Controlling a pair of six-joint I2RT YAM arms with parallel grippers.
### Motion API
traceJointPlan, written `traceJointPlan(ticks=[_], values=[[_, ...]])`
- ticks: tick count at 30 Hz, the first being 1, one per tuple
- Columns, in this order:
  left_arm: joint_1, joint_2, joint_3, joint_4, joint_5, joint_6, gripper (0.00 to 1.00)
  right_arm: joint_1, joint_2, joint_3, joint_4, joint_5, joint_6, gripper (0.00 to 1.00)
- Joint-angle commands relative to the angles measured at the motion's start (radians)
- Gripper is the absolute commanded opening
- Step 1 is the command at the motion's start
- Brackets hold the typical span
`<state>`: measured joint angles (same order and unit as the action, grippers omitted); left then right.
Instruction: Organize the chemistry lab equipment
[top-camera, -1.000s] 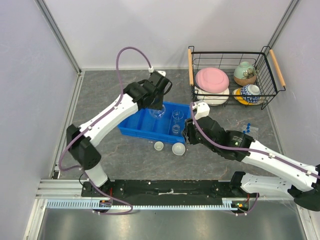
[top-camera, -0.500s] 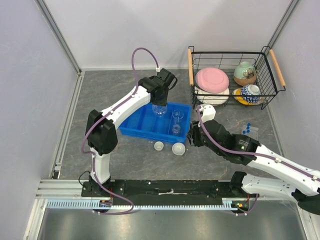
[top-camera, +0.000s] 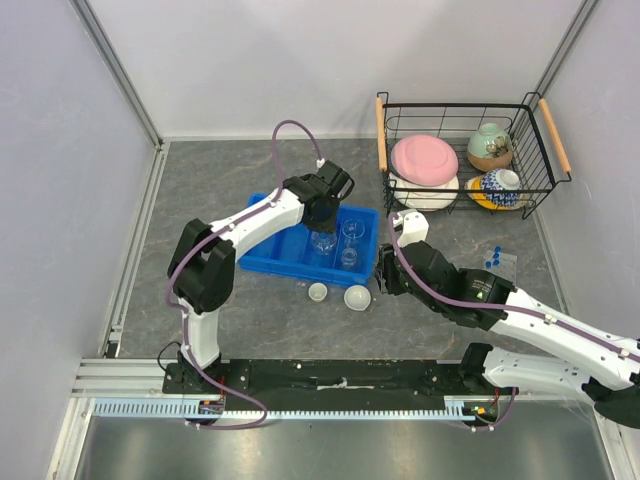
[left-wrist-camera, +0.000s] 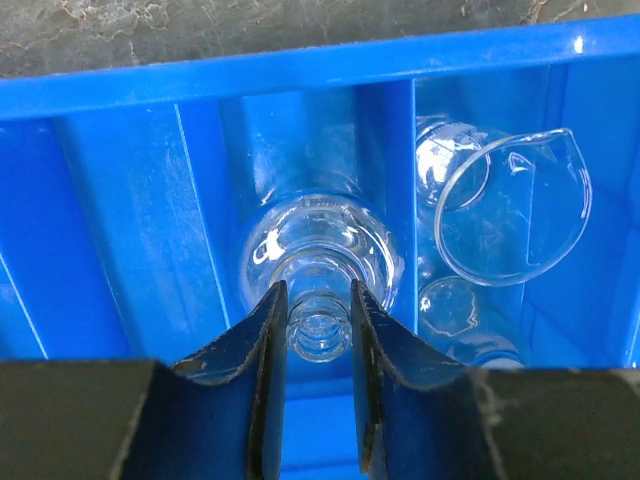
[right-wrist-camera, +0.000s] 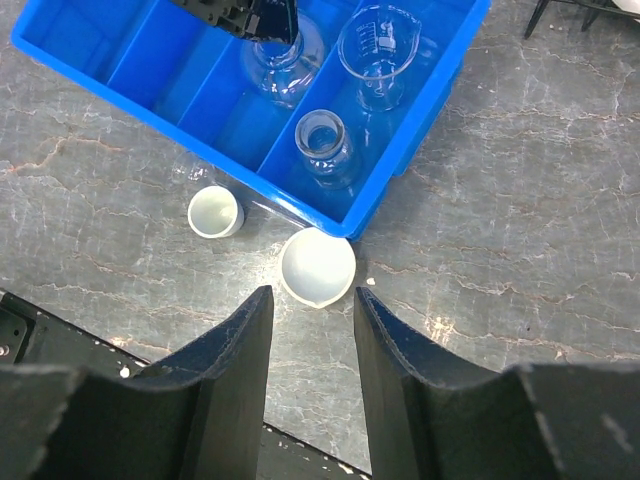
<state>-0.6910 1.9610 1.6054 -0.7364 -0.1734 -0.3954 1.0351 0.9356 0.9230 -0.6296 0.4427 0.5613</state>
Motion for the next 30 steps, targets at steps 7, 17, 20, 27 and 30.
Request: traceJointPlan(ticks=[7,17,20,27,30], values=[[-0.007,-0.079,-0.108,0.089,-0.006,-0.031,0.02,0.003,0.003,-0.003,0.024,-0.009,0.011,0.45],[-0.012,-0.085,-0.078,0.078,-0.023,-0.020,0.36,0.003,0.014,-0.001,0.016,-0.018,0.017,0.53],[-0.012,-0.077,-0.042,0.057,-0.026,-0.010,0.45,0.005,0.011,-0.015,0.021,-0.019,0.025,0.53],[-0.012,-0.083,0.033,0.012,-0.025,0.018,0.57,0.003,0.008,-0.062,0.042,-0.039,0.043,0.53],[-0.012,-0.102,0.073,-0.021,-0.032,0.027,0.59,0.005,0.008,-0.067,0.044,-0.045,0.042,0.53]])
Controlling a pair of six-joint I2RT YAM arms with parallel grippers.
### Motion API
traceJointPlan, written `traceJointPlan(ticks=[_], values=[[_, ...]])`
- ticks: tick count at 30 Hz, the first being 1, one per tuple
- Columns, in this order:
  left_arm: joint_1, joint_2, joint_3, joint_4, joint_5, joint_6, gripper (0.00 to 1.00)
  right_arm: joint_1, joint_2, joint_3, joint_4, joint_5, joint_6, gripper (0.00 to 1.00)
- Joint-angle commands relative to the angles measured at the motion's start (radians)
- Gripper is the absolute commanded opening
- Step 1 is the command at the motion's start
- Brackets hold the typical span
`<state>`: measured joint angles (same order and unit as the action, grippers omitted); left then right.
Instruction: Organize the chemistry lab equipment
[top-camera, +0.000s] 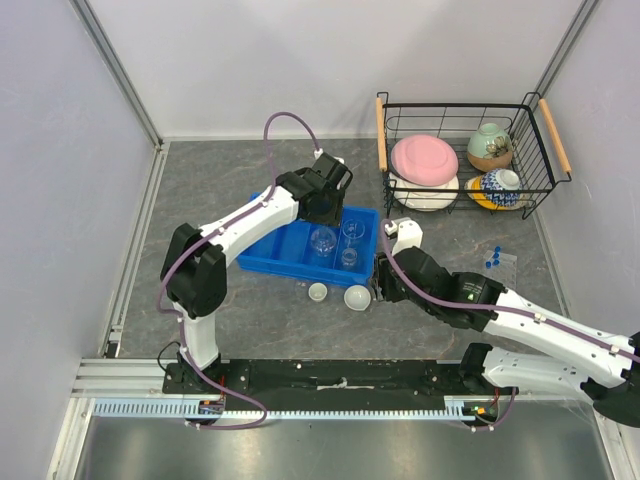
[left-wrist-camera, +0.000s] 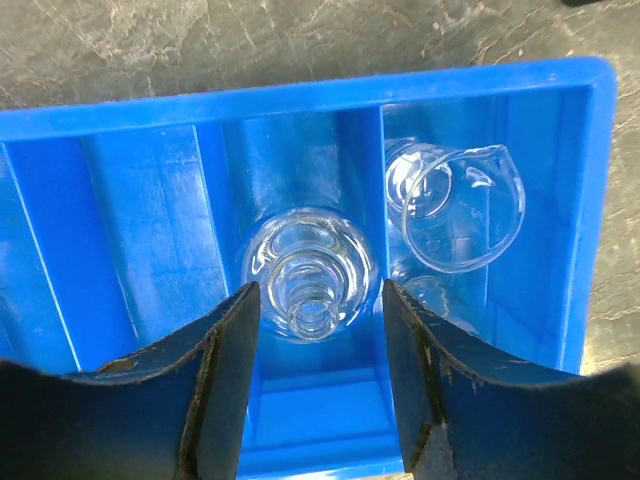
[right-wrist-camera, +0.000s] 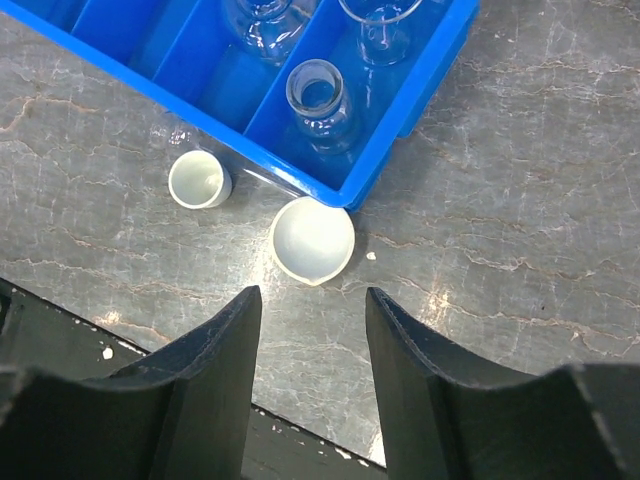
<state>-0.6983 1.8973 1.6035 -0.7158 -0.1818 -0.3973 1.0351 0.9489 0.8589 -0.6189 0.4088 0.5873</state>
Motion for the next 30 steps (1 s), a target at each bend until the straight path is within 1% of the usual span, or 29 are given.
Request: traceJointPlan(ticks=[1,5,6,12,13,17,21,24,25,26,30], values=[[-0.004,-0.049,0.085,-0.051,-0.030,0.031,0.59,0.003,-0.006,-0.004,0.033,-0.010,0.016,0.53],[-0.004,-0.115,0.070,-0.100,-0.048,0.015,0.59,0.005,-0.007,-0.023,0.039,-0.005,0.019,0.53],[-0.004,-0.157,0.056,-0.106,-0.048,0.006,0.59,0.003,-0.009,-0.030,0.042,-0.004,0.020,0.53],[-0.024,-0.332,-0.128,-0.112,-0.030,-0.054,0.58,0.005,-0.015,-0.028,0.031,-0.007,0.023,0.52],[-0.039,-0.386,-0.179,-0.113,-0.027,-0.069,0.57,0.005,-0.018,-0.024,0.028,-0.008,0.023,0.52],[-0.085,-0.492,-0.312,-0.109,-0.048,-0.124,0.55,0.005,-0.024,-0.015,0.016,-0.007,0.028,0.52],[-0.141,-0.556,-0.434,-0.097,-0.076,-0.189,0.53,0.003,-0.022,-0.017,0.015,-0.013,0.042,0.51],[-0.178,-0.590,-0.560,-0.054,-0.077,-0.242,0.49,0.005,-0.021,-0.020,0.012,-0.013,0.048,0.50],[-0.188,-0.595,-0.583,-0.042,-0.077,-0.265,0.45,0.005,-0.022,-0.020,0.011,-0.016,0.051,0.50],[-0.191,-0.604,-0.605,-0.016,-0.077,-0.276,0.43,0.003,-0.024,-0.020,0.010,-0.015,0.052,0.50],[-0.198,-0.606,-0.684,0.033,-0.077,-0.305,0.41,0.005,-0.029,-0.023,0.008,-0.025,0.060,0.50]])
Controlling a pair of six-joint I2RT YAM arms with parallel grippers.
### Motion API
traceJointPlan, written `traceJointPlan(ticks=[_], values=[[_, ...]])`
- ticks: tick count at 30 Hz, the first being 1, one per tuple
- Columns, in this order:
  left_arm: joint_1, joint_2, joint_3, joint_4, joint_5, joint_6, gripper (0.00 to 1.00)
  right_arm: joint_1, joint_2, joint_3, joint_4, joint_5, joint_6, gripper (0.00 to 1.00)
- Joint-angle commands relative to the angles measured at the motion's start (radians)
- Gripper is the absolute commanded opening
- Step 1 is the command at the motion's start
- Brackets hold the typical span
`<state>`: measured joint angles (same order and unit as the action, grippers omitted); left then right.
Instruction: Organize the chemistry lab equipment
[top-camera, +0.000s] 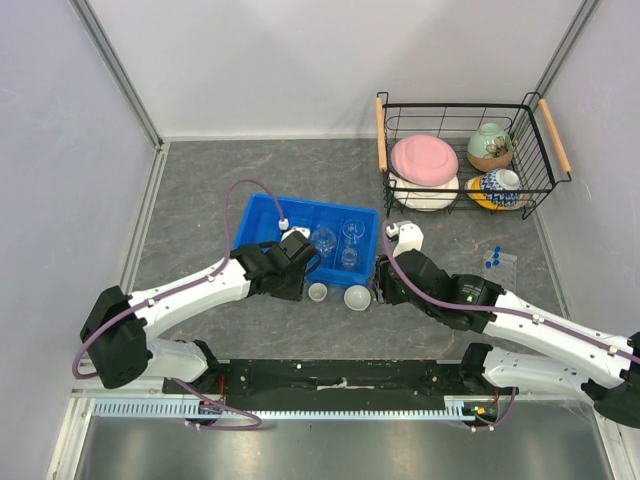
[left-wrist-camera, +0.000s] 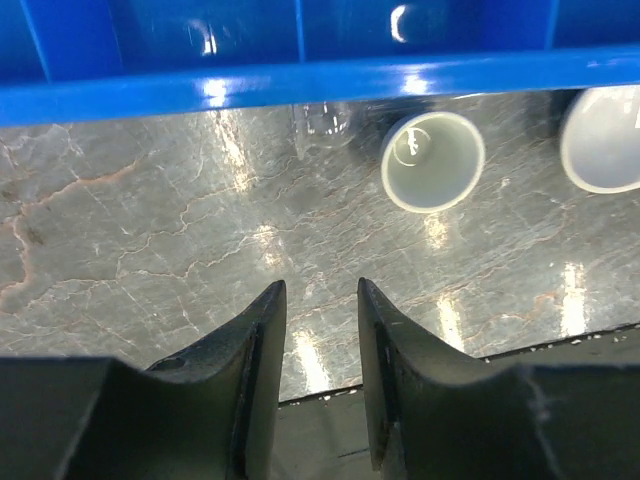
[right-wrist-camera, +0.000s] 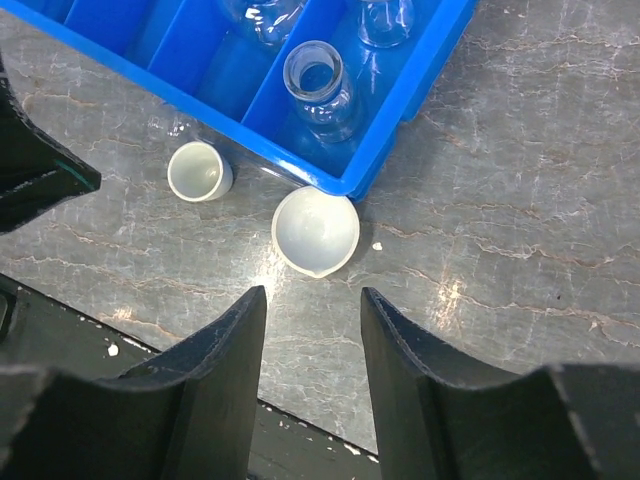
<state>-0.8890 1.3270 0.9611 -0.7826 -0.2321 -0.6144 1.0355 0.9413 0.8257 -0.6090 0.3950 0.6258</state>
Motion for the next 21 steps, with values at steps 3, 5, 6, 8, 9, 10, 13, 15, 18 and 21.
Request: traceJointPlan(ticks=[3,5,6,8,9,10,13,15,18,21], values=[[-0.005,-0.026,-0.053,0.120,-0.029,-0.090,0.40,0.005,-0.025,0.009,-0.009,-0.013,0.026,0.50],[-0.005,-0.023,-0.050,0.128,-0.021,-0.087,0.40,0.006,-0.030,0.007,-0.011,-0.013,0.029,0.50],[-0.007,-0.019,-0.045,0.137,-0.019,-0.084,0.40,0.006,-0.030,0.007,-0.012,-0.013,0.029,0.50],[-0.005,-0.008,-0.036,0.140,-0.012,-0.084,0.41,0.006,-0.029,0.006,-0.012,-0.013,0.031,0.49],[-0.007,0.000,-0.032,0.143,-0.009,-0.084,0.41,0.006,-0.029,0.004,-0.012,-0.013,0.031,0.49],[-0.007,0.012,-0.032,0.154,-0.006,-0.084,0.44,0.006,-0.029,0.004,-0.012,-0.012,0.031,0.49],[-0.007,0.038,-0.033,0.178,0.008,-0.096,0.45,0.008,-0.030,0.006,-0.018,-0.008,0.031,0.49],[-0.007,0.049,-0.036,0.190,0.016,-0.102,0.45,0.008,-0.033,0.009,-0.021,-0.005,0.028,0.49],[-0.007,0.075,-0.033,0.209,0.024,-0.113,0.46,0.008,-0.038,0.012,-0.026,-0.004,0.028,0.49],[-0.007,0.095,-0.027,0.227,0.033,-0.117,0.46,0.009,-0.041,0.012,-0.028,0.001,0.026,0.49]])
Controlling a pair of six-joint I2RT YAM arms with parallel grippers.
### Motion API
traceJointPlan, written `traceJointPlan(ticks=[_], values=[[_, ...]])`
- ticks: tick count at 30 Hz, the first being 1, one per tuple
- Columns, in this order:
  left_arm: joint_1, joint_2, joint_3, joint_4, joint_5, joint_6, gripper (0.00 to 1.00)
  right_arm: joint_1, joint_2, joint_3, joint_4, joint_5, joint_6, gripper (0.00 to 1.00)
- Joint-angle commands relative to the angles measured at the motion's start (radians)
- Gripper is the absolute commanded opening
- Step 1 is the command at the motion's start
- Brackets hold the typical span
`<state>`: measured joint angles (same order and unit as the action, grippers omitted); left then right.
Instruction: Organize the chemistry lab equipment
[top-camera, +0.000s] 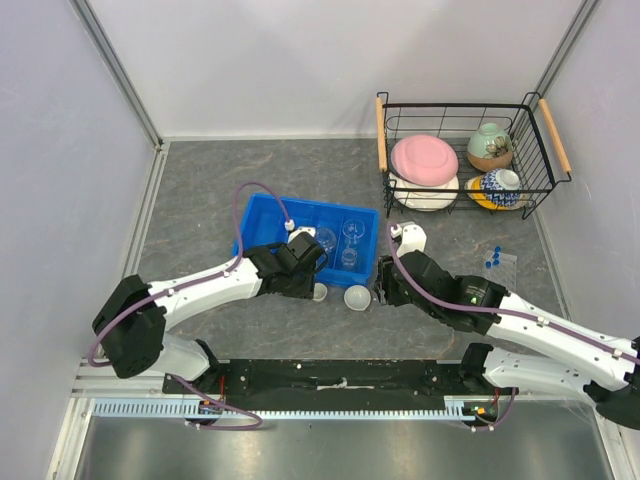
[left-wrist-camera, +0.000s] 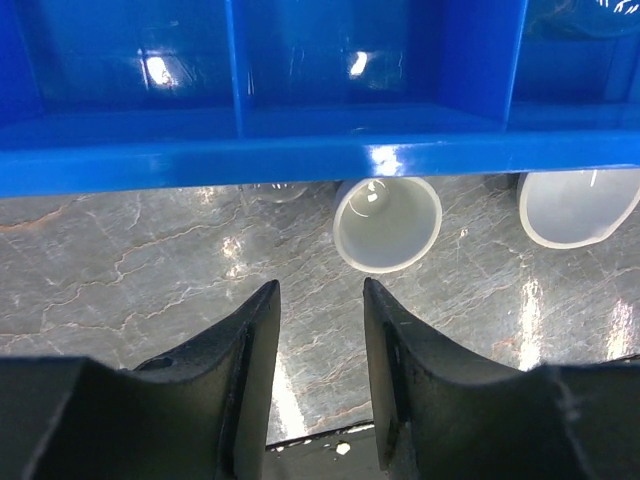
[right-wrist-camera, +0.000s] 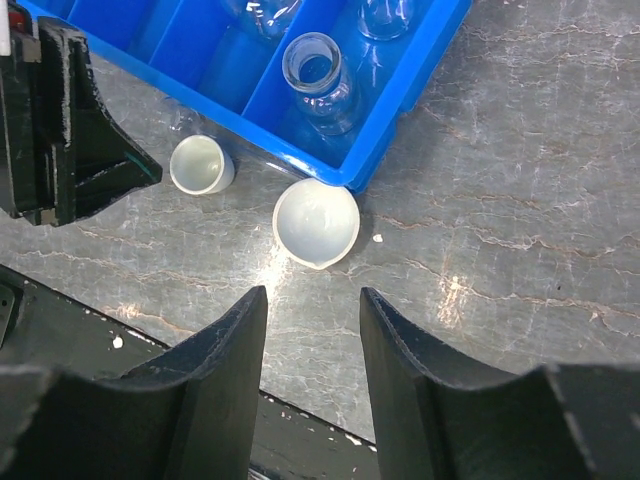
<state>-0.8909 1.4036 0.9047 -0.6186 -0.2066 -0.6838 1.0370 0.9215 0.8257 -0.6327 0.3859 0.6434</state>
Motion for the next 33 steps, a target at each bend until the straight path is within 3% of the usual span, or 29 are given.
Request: traceJointPlan(ticks=[1,24,26,30,33], values=[[-0.005,0.024,0.030,0.071,0.012,-0.049,0.46,0.008,-0.023,0.010,-0.005,0.010,0.009,0.49],[-0.005,0.182,0.046,0.143,0.019,-0.054,0.45,0.006,-0.062,-0.014,-0.015,0.015,0.013,0.49],[-0.003,0.186,0.043,0.145,0.019,-0.053,0.42,0.006,-0.065,-0.019,-0.015,0.015,0.013,0.49],[-0.003,0.170,0.030,0.143,0.019,-0.049,0.24,0.008,-0.070,-0.022,-0.016,0.015,0.019,0.48],[-0.005,0.149,0.019,0.131,0.010,-0.049,0.19,0.006,-0.072,-0.025,-0.013,0.010,0.024,0.47]])
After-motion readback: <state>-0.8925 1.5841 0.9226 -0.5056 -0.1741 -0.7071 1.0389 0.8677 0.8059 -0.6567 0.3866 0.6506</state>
